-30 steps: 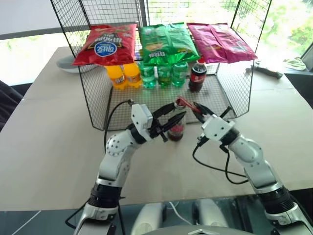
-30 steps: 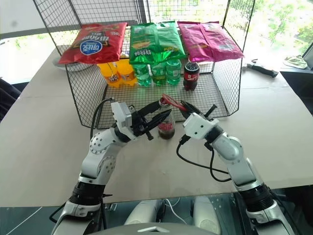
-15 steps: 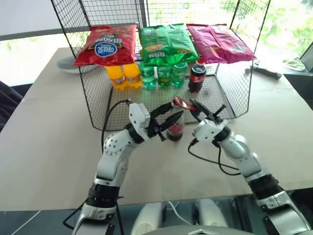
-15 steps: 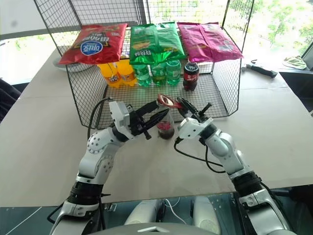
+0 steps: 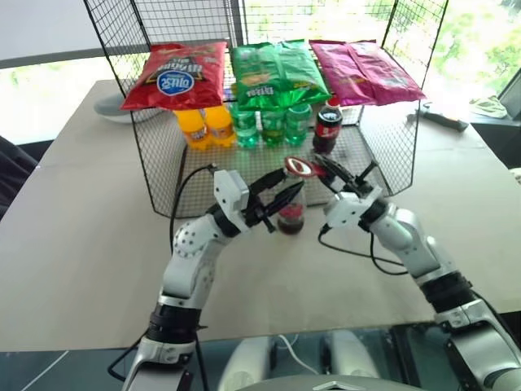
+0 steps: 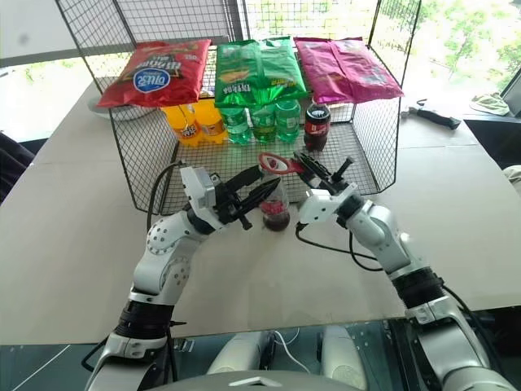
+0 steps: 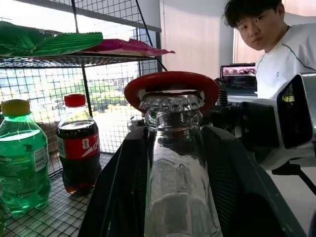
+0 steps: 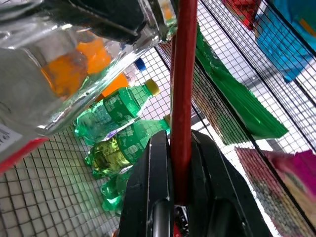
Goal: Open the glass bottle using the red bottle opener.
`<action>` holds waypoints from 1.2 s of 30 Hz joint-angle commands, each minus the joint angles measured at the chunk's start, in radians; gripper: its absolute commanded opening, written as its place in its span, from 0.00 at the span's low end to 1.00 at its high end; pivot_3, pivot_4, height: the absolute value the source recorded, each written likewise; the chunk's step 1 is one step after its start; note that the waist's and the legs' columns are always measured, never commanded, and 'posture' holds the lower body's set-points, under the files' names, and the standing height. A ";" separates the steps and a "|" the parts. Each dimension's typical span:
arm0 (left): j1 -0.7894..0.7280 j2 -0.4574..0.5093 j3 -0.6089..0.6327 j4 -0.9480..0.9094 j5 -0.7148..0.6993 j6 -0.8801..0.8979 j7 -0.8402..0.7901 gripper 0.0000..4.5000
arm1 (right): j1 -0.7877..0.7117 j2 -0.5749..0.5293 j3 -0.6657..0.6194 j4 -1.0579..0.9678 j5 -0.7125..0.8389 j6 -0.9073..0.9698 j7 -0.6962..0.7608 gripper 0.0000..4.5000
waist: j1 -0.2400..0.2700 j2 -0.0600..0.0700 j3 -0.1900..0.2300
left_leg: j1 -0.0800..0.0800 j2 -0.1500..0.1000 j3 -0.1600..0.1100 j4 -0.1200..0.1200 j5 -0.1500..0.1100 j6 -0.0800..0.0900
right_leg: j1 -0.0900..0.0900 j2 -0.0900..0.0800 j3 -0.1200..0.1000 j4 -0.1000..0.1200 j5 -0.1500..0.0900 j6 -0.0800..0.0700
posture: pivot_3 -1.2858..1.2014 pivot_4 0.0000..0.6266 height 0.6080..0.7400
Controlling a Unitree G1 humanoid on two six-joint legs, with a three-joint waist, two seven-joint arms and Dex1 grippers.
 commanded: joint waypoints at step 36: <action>-0.035 -0.030 -0.050 0.065 0.038 -0.013 -0.004 0.33 | -0.213 -0.198 -0.016 0.086 -0.201 -0.131 -0.092 0.00 | 0.027 0.000 0.001 | -0.001 -0.001 -0.001 0.000 0.000 0.000 | 0.000 -0.001 -0.001 -0.001 0.000 0.000 | 0.52 0.24 1.00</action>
